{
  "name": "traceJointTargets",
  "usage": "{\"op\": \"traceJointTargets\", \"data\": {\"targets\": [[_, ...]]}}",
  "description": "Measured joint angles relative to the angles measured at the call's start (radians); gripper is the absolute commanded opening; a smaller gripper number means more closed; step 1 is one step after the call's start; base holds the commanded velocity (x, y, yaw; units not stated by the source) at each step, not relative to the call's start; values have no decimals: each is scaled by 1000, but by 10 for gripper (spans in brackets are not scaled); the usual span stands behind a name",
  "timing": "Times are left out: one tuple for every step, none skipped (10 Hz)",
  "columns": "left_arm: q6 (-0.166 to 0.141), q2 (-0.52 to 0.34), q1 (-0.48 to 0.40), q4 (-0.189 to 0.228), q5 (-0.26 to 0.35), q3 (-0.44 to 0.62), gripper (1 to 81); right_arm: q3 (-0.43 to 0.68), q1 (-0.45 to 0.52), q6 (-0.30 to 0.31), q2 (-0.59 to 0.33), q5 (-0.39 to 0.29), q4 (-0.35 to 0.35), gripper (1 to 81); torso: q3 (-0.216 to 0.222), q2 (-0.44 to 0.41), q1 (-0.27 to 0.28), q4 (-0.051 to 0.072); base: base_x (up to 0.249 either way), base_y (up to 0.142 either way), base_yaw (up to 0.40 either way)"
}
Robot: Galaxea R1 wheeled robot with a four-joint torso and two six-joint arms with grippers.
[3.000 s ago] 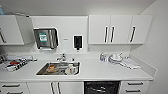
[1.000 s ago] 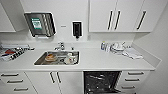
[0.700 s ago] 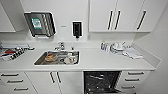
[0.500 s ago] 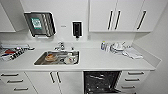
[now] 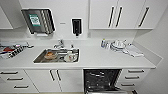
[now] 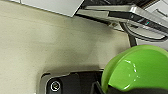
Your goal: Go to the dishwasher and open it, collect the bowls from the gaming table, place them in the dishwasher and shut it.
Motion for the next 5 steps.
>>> {"op": "traceJointTargets", "data": {"targets": [[0, -11, -46, 0, 35, 31, 10, 0, 5, 0, 0, 0, 0, 10, -25, 1, 0, 0, 0, 0, 0], [0, -21, -88, 0, 68, 51, 10, 3, 13, 0, 0, 1, 0, 10, -48, 1, 0, 0, 0, 0, 0], [-2, -30, -124, -1, 107, 69, 10, 11, 16, 0, 0, 3, 0, 10, -58, 1, 1, 0, 0, 0, 0], [-2, -36, -164, -1, 137, 84, 10, 17, 20, 0, 0, 7, 1, 10, -66, 1, 1, 0, 0, 0, 0], [-2, -34, -204, -4, 175, 97, 10, 21, 19, 0, 0, 6, 1, 10, -65, 2, 1, 0, 0, 0, 0]]}}
